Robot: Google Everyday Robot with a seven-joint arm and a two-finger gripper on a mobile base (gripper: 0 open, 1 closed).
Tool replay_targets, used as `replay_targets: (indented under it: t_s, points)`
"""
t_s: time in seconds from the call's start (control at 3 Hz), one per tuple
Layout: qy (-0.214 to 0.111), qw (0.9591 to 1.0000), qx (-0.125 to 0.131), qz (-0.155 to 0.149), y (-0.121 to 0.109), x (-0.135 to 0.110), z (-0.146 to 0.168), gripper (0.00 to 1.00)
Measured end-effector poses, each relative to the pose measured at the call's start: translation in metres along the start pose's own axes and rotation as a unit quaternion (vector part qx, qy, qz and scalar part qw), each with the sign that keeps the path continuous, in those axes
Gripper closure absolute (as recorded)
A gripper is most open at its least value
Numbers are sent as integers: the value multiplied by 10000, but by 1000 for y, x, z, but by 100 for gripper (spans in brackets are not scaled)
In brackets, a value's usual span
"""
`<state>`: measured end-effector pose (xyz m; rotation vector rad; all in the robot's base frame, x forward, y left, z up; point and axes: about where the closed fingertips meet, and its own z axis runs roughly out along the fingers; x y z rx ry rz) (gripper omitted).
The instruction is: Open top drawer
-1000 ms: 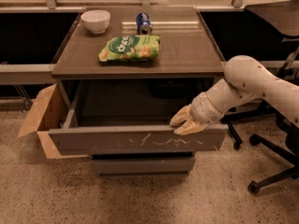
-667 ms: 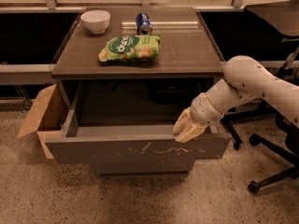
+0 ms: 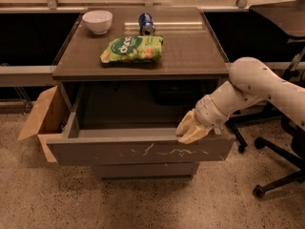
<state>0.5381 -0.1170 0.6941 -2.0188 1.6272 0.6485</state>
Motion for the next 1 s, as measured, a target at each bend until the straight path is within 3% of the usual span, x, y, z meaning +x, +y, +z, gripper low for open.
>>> replay_targets:
  t_s: [0.67,1.0]
  points:
    - [-83,9999,-19,-118,-2,-4,-13,30]
    - [-145,9996,50,-238,-2,-12,-42,6]
